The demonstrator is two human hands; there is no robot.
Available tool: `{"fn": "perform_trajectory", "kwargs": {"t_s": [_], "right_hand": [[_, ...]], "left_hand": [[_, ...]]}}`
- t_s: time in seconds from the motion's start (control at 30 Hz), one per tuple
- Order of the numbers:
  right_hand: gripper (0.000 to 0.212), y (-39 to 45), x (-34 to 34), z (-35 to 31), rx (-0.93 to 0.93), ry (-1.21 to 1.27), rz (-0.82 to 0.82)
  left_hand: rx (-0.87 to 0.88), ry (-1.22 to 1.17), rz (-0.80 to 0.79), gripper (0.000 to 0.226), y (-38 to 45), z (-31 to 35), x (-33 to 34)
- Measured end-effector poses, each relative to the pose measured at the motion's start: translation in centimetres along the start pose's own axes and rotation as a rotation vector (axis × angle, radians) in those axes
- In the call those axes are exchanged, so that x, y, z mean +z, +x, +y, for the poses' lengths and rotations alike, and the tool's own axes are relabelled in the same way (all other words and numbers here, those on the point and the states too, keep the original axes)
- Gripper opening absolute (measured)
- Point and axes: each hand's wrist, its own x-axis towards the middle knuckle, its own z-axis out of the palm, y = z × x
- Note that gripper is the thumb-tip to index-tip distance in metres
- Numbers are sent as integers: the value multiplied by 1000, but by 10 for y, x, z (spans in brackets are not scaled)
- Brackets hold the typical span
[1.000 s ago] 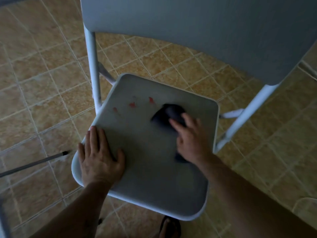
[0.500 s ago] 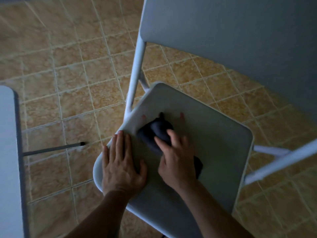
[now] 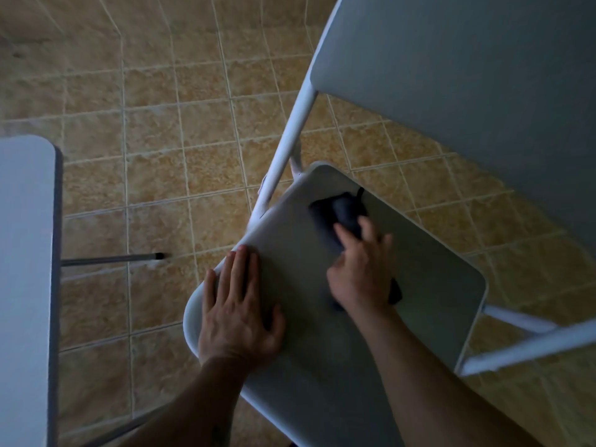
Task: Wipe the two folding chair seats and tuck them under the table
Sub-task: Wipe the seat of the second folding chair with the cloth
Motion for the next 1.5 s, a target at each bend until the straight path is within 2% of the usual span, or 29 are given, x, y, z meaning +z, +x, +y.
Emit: {"fn": "perform_trajectory", "kwargs": {"t_s": [0.13,0.23,0.33,0.5,0.6,0.67,0.73,0.83,0.93,1.0,1.17,1.3,1.4,1.5], "right_hand": [[63,-6,14,-38,-355,-38,-116],[65,23,13,-22,-374,-82,-124],[67,49,4,17,-262,-154,-101],[65,48,-18,69,79,-250,-15],[65,45,-14,53,256,-81,-27],[63,39,-7,27,283,80,0],[63,21,3,0,172,116,-15],[64,-13,10,-33,-168,90,-67],[64,-19,5,-11,-370,18,-145],[61,-18,-3,24,-295,21,-111],[58,-25,-34,131,139,-105,42],[55,-36,-33,123,401,-91,40],[52,-45,-18,74,369,81,52],[55,-78,2,12,131,135,60]], "left_hand": [[0,28,-9,97,1,-1,2],[-7,40,-8,97,2,0,2],[-12,47,1,95,1,2,1],[-10,49,-3,93,-1,3,0],[-10,65,2,93,-1,0,0],[-11,70,10,93,-1,-1,2],[-9,70,14,92,-3,0,3],[-25,92,10,92,-3,0,5],[-25,109,27,91,-1,3,5],[-29,112,38,89,-2,6,5],[-27,116,37,88,-2,10,3],[-27,110,38,88,-2,8,3],[-29,104,44,89,-2,8,4],[-28,108,45,89,-1,10,4]]}}
